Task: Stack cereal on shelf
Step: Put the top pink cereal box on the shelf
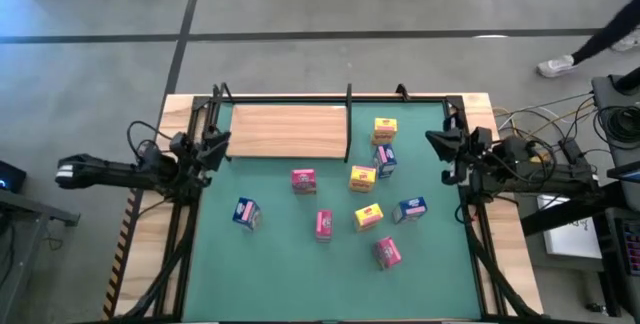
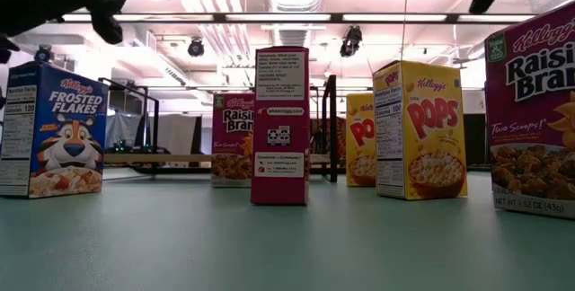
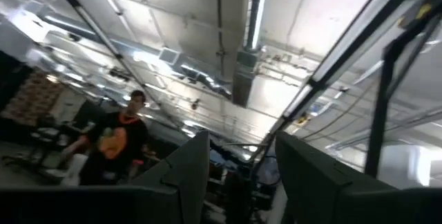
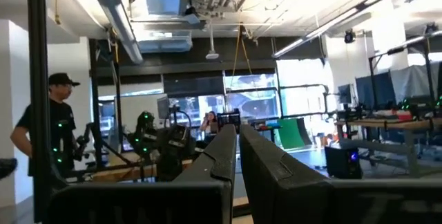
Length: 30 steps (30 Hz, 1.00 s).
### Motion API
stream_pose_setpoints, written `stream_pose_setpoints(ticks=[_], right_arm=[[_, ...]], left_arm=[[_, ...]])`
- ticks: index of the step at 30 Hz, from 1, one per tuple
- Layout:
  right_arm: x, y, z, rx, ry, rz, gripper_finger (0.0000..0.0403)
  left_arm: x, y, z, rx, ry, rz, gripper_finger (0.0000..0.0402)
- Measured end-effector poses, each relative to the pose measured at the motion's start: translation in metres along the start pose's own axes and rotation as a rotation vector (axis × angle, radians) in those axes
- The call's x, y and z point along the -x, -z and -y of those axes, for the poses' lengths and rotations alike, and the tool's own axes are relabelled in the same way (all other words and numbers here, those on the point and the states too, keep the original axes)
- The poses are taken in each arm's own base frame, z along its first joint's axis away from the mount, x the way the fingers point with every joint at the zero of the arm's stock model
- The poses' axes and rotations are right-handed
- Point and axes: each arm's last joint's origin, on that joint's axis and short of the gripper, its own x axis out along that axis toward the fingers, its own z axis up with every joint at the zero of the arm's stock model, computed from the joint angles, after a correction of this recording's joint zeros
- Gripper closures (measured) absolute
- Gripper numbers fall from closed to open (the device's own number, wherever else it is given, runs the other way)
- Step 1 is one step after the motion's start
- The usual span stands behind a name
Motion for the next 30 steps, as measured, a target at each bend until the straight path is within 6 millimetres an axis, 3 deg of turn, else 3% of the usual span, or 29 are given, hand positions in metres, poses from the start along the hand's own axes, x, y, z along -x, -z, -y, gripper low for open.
stream_pose_setpoints(ticks=[6,13,17,21,26,30], right_arm=[[-0.011,-0.014,-0.001,0.077,0.0,0.007,0.039],[-0.03,-0.011,-0.003,0.114,-0.001,-0.057,0.039],[-0.037,-0.008,-0.003,0.142,0.01,-0.08,0.039],[-0.041,-0.006,-0.003,0.154,0.015,-0.089,0.039],[-0.042,-0.005,-0.003,0.159,0.015,-0.088,0.039],[-0.042,-0.005,-0.003,0.16,0.015,-0.088,0.039]], left_arm=[[-0.044,0.009,0.01,-0.015,-0.034,-0.135,0.0251],[-0.091,0.03,0.017,-0.277,-0.1,-0.523,0.0251],[-0.1,0.045,0.016,-0.368,-0.127,-0.865,0.0251],[-0.105,0.057,0.014,-0.41,-0.158,-1.073,0.0251],[-0.115,0.069,0.013,-0.446,-0.178,-1.197,0.0245],[-0.123,0.077,0.013,-0.487,-0.161,-1.235,0.0213]])
